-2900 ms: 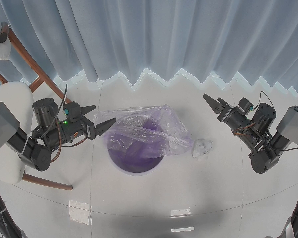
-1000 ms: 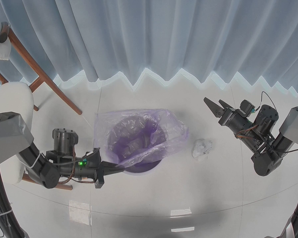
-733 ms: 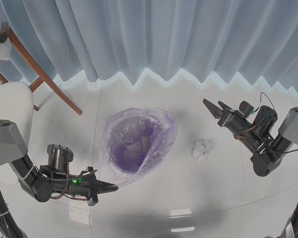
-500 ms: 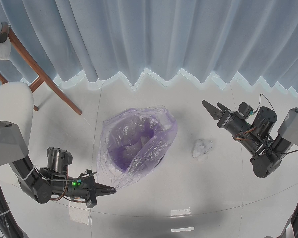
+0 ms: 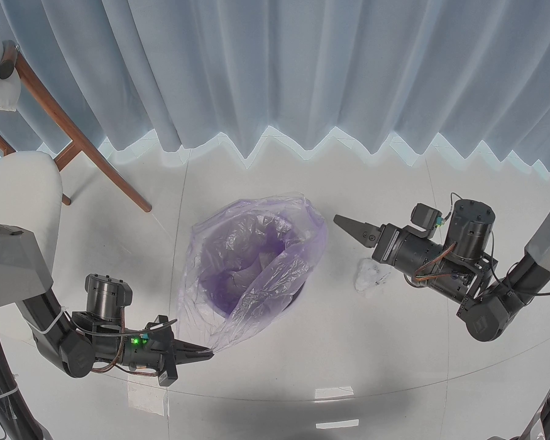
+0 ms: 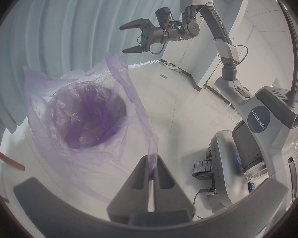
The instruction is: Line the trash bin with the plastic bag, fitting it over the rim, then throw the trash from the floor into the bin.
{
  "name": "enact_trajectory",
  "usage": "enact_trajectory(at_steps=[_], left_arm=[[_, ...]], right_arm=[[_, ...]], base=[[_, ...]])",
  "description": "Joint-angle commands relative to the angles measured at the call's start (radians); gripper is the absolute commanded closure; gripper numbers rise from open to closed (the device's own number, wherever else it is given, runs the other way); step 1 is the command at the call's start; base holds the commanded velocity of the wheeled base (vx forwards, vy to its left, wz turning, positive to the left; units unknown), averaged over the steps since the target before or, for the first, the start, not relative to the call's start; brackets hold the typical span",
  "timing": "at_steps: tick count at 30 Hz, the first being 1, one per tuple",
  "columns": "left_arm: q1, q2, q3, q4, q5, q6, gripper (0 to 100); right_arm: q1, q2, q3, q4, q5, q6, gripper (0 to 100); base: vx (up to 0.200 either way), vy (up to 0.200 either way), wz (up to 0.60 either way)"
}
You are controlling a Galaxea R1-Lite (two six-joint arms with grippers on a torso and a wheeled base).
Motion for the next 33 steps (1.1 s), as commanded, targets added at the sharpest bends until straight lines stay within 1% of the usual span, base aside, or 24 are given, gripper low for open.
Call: enact_trajectory(at_steps=[1, 2, 3, 4, 6, 10, 14, 16, 19, 21, 22, 23, 25, 30, 33], left_arm=[[0.018, -0.036, 0.016, -0.018, 0.0, 0.001, 100], [0.018, -0.037, 0.014, -0.019, 0.0, -0.001, 100], [0.018, -0.04, 0.013, -0.019, 0.0, -0.001, 100], [0.018, -0.051, 0.013, -0.019, 0.001, -0.002, 100], [0.016, -0.06, 0.017, -0.021, 0.003, -0.002, 100], [0.016, -0.065, 0.019, -0.021, 0.003, -0.001, 100], [0.018, -0.066, 0.017, -0.03, 0.003, 0.001, 100], [0.018, -0.068, 0.022, -0.036, 0.003, 0.001, 100], [0.018, -0.068, 0.039, -0.038, 0.001, 0.001, 100], [0.018, -0.066, 0.045, -0.038, 0.001, 0.001, 100], [0.018, -0.066, 0.045, -0.038, 0.001, 0.001, 100], [0.018, -0.063, 0.045, -0.039, 0.001, 0.001, 100], [0.018, -0.06, 0.045, -0.044, 0.001, 0.001, 100], [0.013, -0.06, 0.044, -0.051, 0.001, 0.001, 100], [0.01, -0.057, 0.04, -0.051, 0.001, 0.001, 100]], right_arm=[[0.032, -0.127, -0.135, 0.311, 0.0, 0.002, 0], [0.03, -0.142, -0.169, 0.404, 0.0, 0.002, 0], [0.03, -0.15, -0.189, 0.453, 0.0, 0.002, 0], [0.03, -0.164, -0.226, 0.568, 0.0, 0.002, 0], [0.04, -0.177, -0.253, 0.693, -0.002, 0.001, 0], [0.096, -0.177, -0.284, 0.858, -0.008, -0.004, 0], [0.138, -0.161, -0.295, 0.938, -0.011, -0.005, 0], [0.155, -0.138, -0.302, 0.95, -0.019, -0.005, 0], [0.181, -0.079, -0.362, 0.955, -0.063, -0.005, 0], [0.185, -0.029, -0.417, 0.957, -0.085, -0.007, 0], [0.185, -0.029, -0.417, 0.957, -0.085, -0.007, 0], [0.185, 0.017, -0.466, 0.963, -0.103, -0.007, 0], [0.187, 0.047, -0.511, 0.989, -0.121, -0.008, 0], [0.191, 0.065, -0.594, 1.115, -0.124, -0.008, 0], [0.194, 0.079, -0.621, 1.133, -0.124, -0.007, 0]], base=[[0.0, 0.0, 0.0], [0.0, 0.0, 0.0], [0.0, 0.0, 0.0], [0.0, 0.0, 0.0], [0.0, 0.0, 0.0], [0.0, 0.0, 0.0], [0.0, 0.0, 0.0], [0.0, 0.0, 0.0], [0.0, 0.0, 0.0], [0.0, 0.0, 0.0], [0.0, 0.0, 0.0], [0.0, 0.0, 0.0], [0.0, 0.0, 0.0], [0.0, 0.0, 0.0], [0.0, 0.0, 0.0]])
